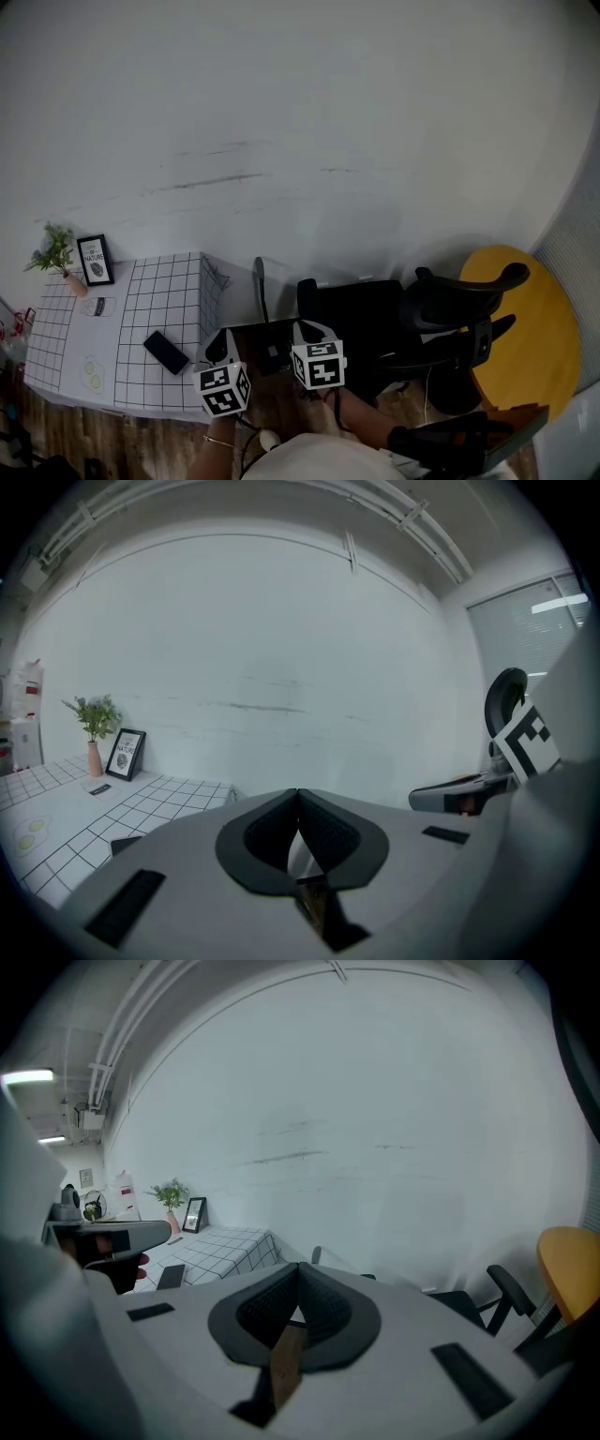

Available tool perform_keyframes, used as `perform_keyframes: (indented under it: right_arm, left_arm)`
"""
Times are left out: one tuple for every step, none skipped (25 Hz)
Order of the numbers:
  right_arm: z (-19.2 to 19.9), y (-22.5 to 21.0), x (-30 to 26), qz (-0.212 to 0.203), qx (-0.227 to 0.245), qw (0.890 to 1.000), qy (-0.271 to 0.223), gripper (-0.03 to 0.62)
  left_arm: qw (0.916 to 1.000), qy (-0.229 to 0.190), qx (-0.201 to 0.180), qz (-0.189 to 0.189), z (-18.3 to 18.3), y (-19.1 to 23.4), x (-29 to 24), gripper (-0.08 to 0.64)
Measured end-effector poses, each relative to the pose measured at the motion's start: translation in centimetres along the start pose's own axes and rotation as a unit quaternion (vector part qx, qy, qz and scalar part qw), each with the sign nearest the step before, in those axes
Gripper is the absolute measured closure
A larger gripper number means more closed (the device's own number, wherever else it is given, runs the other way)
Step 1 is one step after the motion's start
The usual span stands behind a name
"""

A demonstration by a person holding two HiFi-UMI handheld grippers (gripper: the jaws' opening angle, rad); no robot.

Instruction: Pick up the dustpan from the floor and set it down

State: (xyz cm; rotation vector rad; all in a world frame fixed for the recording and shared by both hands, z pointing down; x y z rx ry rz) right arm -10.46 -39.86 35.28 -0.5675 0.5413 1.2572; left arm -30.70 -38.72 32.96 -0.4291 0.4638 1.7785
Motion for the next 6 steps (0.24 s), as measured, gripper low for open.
perform_keyframes:
  right_arm:
    - [0.01,0.03,-0.01,0.001,0.001,1.0,0.0,0.56]
    - [0.03,0.05,-0.02,0.002,0.001,1.0,0.0,0.56]
    - [0.06,0.07,-0.03,0.003,0.001,1.0,0.0,0.56]
    - [0.09,0.08,-0.04,0.004,0.0,1.0,0.0,0.56]
    - [0.12,0.08,-0.06,0.004,-0.001,1.0,0.0,0.56]
    - [0.16,0.09,-0.08,0.005,-0.002,1.0,0.0,0.56]
  left_arm:
    - [1.0,0.0,0.001,-0.001,0.01,0.08,0.0,0.541]
    - [1.0,0.0,0.002,-0.001,0.01,0.14,0.0,0.541]
    - [1.0,0.0,0.002,-0.001,-0.01,0.19,0.0,0.542]
    - [1.0,0.0,0.002,-0.001,-0.04,0.22,-0.01,0.542]
    - [1.0,0.0,0.002,0.0,-0.06,0.24,-0.03,0.541]
    - [1.0,0.0,0.001,0.0,-0.08,0.25,-0.04,0.542]
Point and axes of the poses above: the fingertips, and each gripper's own axes: x backward along the fingers, y to its left, z out of its underside, the point moved 7 cm from there along x, backward along the fingers, and after that the axes turned 15 degrees about y, right-handed, at the moved point
